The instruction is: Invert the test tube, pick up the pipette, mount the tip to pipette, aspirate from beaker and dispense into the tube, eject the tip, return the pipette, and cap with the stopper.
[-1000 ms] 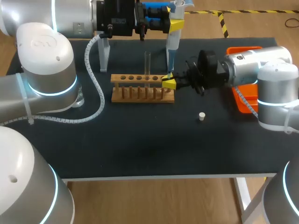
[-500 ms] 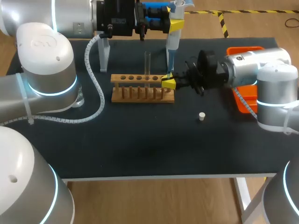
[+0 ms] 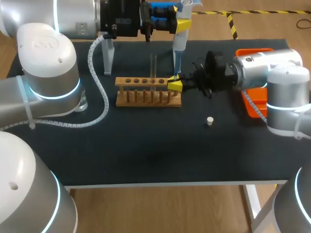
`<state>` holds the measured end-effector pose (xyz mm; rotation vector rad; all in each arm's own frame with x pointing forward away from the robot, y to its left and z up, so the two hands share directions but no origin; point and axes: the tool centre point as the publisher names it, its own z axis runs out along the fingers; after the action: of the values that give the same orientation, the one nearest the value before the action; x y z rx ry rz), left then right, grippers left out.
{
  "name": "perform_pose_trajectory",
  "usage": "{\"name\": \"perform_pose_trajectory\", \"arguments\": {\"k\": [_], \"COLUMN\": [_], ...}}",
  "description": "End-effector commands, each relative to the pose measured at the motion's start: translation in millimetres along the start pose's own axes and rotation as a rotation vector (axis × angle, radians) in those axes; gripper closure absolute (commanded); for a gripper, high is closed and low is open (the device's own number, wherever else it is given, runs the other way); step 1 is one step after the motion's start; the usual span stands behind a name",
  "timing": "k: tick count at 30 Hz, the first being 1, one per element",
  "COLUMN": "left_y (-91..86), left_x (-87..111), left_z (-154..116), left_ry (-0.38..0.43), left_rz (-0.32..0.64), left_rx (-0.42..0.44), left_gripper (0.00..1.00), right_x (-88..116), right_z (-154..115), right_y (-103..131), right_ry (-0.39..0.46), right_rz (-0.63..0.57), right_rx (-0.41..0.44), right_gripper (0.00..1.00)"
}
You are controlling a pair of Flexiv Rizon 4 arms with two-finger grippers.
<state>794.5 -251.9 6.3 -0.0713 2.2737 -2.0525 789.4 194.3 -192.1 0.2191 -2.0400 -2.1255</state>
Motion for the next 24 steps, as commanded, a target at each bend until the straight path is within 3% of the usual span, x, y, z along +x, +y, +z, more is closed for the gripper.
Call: {"name": "perform_pose_trajectory", "arguments": {"k": [1, 24], "left_y": [2.2, 2.2], "left_x": [0.9, 0.9], "left_z": [-0.4, -0.4], "left_ry": [-0.001, -0.001], "left_rz": [-0.001, -0.001], "left_rx": [0.000, 0.000], "left_gripper": [1.00, 1.00], "right_x": [0.8, -3.1], "right_z": [-1.0, -2.9], "right_y": [6.6, 39.8], "right_ry": [-0.001, 0.003], "right_rz": [-0.001, -0.046], "right_rx": [0.000, -0.008], "right_gripper": [1.00, 1.00]}}
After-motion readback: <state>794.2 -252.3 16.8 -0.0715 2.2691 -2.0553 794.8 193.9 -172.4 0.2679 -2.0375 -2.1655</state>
